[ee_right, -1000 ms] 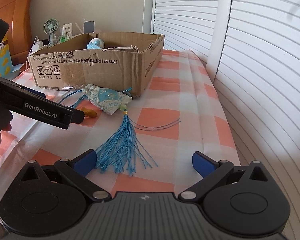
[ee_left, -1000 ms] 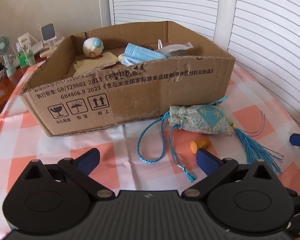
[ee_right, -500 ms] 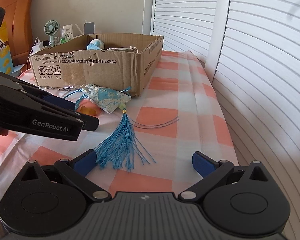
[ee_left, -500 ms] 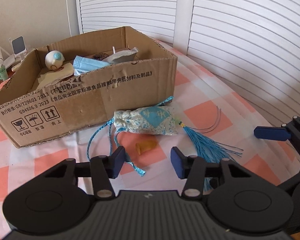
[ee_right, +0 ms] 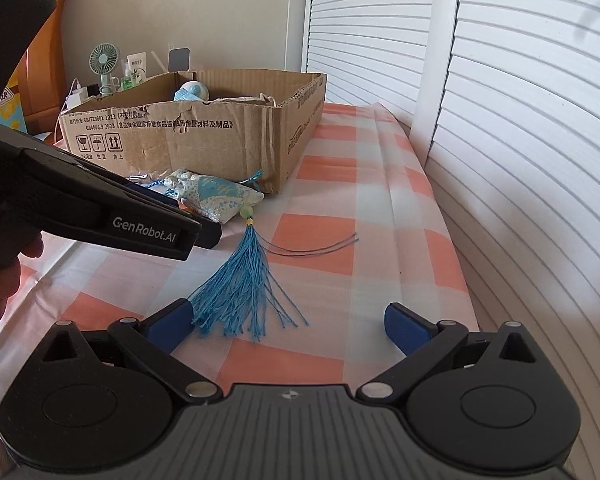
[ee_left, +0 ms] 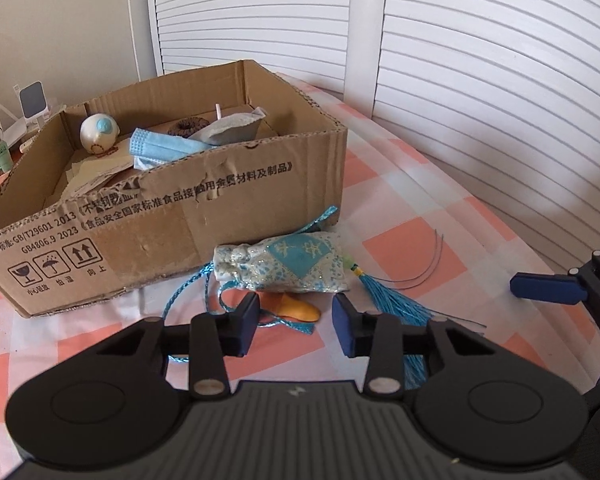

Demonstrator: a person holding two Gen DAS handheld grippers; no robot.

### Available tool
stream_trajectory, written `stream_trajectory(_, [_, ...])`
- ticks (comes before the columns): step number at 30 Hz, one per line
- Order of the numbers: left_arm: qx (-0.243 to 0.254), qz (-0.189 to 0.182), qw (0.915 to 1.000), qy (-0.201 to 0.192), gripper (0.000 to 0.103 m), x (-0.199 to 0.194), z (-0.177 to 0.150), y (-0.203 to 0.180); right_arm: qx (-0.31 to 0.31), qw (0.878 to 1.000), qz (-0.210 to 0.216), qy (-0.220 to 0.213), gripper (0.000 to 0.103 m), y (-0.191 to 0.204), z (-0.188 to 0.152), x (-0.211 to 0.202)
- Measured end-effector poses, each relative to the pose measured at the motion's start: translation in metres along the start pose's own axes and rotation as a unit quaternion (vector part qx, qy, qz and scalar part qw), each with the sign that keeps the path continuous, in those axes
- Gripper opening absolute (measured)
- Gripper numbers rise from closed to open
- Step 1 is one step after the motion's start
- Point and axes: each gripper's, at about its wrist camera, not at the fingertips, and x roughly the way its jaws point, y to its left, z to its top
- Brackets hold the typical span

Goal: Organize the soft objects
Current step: 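Grasp the small orange piece with the left tool, then grasp the floral drawstring pouch with the right tool while the left tool holds the orange piece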

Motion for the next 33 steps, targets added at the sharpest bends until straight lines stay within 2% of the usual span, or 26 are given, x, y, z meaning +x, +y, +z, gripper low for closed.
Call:
stream_trajectory(7, [0.035,0.006,0.9993,-0.007,0.036,0.000,0.000,-0.006,0.001,1.000,0.002,-0.002,0.103,0.000,-0.001,-0.001])
stream_trajectory(11, [0.039,-0.004,0.9992,-0.007,0.024,0.000,0.001,-0.006,0.001,1.000,0.002,-0.001,0.103,-0.001,-0.001,0.000])
stream_trajectory(13, [0.038,-0.009,0.9992,-0.006,0.021,-0.001,0.000,-0.005,0.001,1.000,0.002,-0.001,0.103,-0.001,-0.001,0.000])
stream_trajectory(23, [0.038,-0.020,0.9991,0.002,0.020,-0.016,-0.005,0.006,-0.003,1.000,0.001,0.001,0.103,0.000,0.001,-0.002])
stream_trajectory(33, [0.003,0.002,1.0000,0.005,0.020,-0.041,-0.022,0.044,-0.025,0.999,0.031,0.000,0.103,0.007,0.018,0.008])
